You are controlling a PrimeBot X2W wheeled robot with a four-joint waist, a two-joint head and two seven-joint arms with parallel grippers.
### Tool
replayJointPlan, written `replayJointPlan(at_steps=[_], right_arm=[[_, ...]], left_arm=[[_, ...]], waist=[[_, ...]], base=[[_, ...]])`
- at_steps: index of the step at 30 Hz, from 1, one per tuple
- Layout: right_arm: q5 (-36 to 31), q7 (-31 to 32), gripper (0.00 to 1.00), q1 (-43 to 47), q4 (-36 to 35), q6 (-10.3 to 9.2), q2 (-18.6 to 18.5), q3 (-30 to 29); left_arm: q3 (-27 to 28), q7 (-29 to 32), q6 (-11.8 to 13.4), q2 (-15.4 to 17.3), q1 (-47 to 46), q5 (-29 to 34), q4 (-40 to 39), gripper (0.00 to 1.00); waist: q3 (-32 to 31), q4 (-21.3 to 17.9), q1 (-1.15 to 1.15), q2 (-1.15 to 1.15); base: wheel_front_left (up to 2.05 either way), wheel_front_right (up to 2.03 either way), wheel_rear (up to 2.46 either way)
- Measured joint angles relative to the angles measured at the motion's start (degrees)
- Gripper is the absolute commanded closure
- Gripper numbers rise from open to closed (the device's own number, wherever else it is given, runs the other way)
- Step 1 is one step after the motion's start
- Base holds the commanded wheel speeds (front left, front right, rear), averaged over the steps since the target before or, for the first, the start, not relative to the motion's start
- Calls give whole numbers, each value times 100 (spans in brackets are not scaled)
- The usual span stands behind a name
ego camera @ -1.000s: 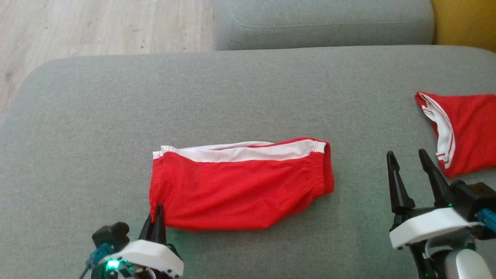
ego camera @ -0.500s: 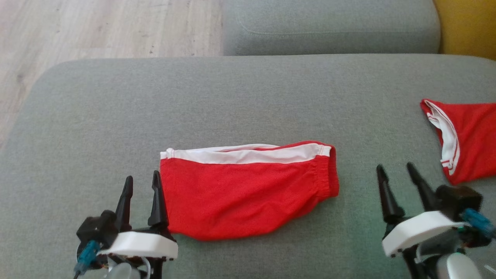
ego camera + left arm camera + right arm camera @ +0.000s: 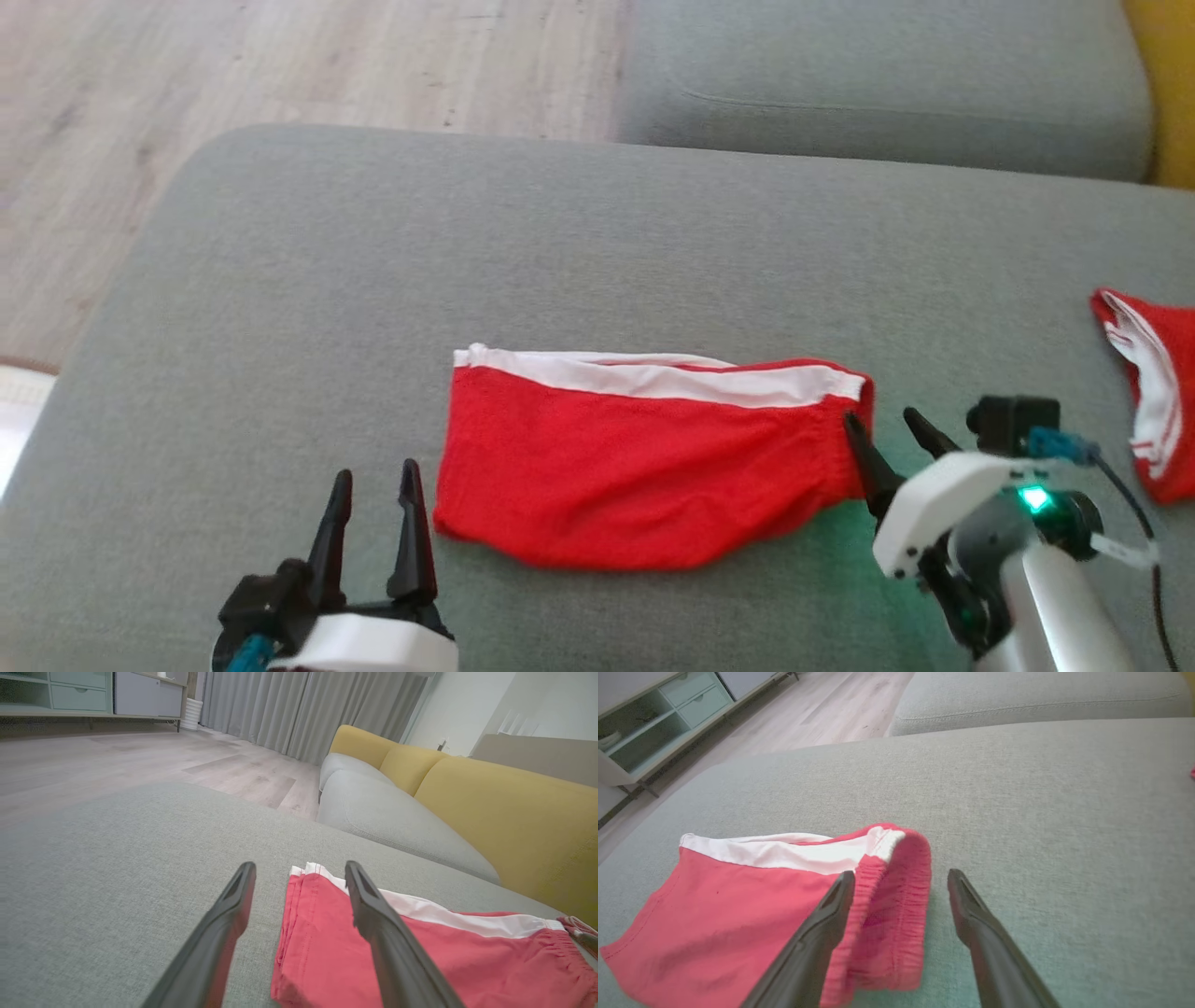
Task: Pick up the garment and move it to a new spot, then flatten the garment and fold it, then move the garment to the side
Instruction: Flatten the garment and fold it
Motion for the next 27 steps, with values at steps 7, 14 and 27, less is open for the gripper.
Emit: replayJointPlan(at_steps=[7, 14, 27], right_arm=[[-266, 376, 0, -567, 875, 0, -1, -123], [-448, 561, 0, -626, 1416, 0, -2, -388], [525, 845, 100, -1263, 2168, 0, -11, -24]], left_arm=[[-46, -5, -2, -52, 1, 34, -1, 0], [-46, -7, -2, -64, 1, 83, -16, 0], [-23, -7, -1, -79, -7, 193, -185, 0]], waist=[[-8, 328, 0, 0], [74, 505, 0, 0], [248, 607, 0, 0]], base=[[0, 0, 0], [0, 0, 0], [0, 0, 0]])
